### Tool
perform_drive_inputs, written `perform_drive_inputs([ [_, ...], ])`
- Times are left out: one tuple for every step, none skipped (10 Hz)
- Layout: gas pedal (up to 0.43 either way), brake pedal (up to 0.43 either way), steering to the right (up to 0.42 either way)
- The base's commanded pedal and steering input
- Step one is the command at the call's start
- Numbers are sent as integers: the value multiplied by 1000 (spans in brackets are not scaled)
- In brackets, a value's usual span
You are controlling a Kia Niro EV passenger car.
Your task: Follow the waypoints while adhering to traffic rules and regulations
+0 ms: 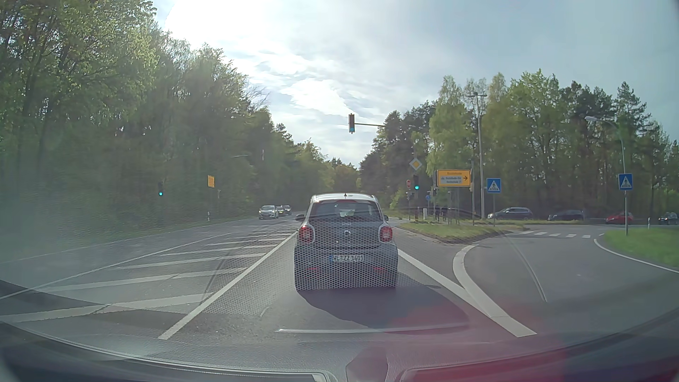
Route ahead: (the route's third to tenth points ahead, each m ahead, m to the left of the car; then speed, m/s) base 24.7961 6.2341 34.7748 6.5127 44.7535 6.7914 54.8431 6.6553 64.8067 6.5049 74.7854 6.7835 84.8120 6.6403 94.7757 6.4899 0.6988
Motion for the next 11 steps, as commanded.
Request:
perform_drive_inputs([
  [28,0,-8],
  [28,0,-6],
  [59,0,-5],
  [110,0,-4],
  [130,0,-4],
  [130,0,-4],
  [130,0,-4],
  [130,0,-4],
  [130,0,-4],
  [130,0,-4],
  [130,0,-3],
])
